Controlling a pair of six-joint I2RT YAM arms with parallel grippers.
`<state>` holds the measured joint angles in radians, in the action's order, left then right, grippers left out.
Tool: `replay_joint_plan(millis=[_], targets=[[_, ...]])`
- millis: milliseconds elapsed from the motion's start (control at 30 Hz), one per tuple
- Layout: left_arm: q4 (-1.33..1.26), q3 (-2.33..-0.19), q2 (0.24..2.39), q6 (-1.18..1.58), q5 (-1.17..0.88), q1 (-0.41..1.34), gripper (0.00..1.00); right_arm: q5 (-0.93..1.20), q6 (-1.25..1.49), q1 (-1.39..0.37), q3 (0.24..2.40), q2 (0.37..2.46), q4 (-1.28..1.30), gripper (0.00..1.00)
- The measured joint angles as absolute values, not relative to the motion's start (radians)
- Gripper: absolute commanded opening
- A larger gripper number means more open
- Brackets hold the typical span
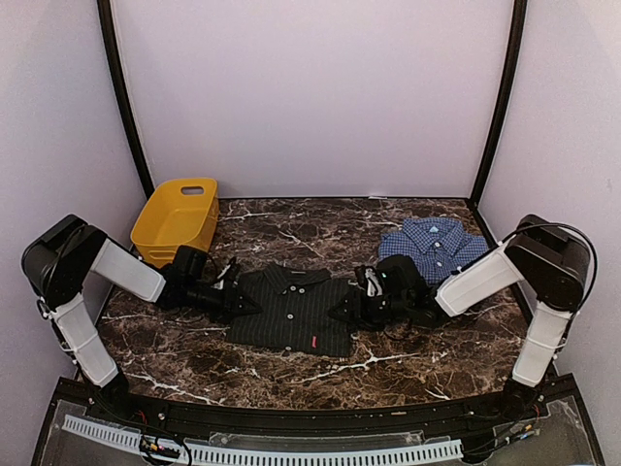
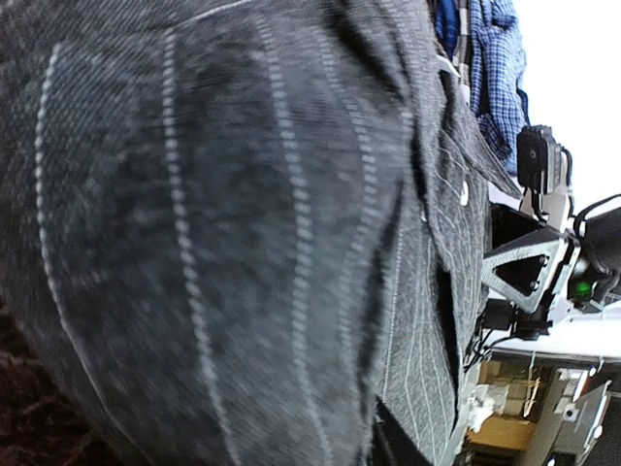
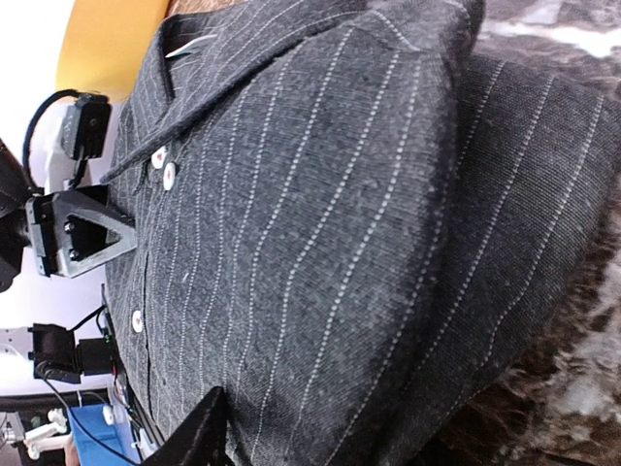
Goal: Fold and stack the long sleeve shirts
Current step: Pick up the square-folded shirt from the center of the board, then place the square-folded shirt on the square-folded shirt.
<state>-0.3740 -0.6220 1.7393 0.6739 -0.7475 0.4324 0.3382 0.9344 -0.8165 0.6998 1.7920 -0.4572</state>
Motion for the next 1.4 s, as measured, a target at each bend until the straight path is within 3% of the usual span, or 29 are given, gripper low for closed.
replay_joint_plan(millis=[167, 300, 400, 667, 1000, 1400], targets=[[-0.400, -0.611, 1.748, 0.702, -0.742, 0.458, 0.21, 0.376, 0.955, -0.817, 0.700, 1.824, -0.515, 0.41], [-0.406, -0.606, 1.748, 0.710, -0.741, 0.469, 0.10, 0.404, 0.959, -0.817, 0.699, 1.839, -0.535, 0.22], [-0.412, -0.606, 1.748, 0.714, -0.741, 0.471, 0.01, 0.420, 0.947, -0.817, 0.699, 1.837, -0.535, 0.01], [-0.342, -0.728, 1.726, 0.706, -0.713, 0.522, 0.00, 0.393, 0.850, -0.796, 0.735, 1.714, -0.340, 0.00], [-0.202, -1.168, 1.760, 0.665, -0.659, 0.603, 0.00, 0.313, 0.653, -0.568, 0.869, 1.372, 0.069, 0.00], [-0.107, -1.829, 2.190, 0.666, -0.638, 0.730, 0.00, 0.269, 0.437, -0.215, 0.981, 1.224, 0.415, 0.00]])
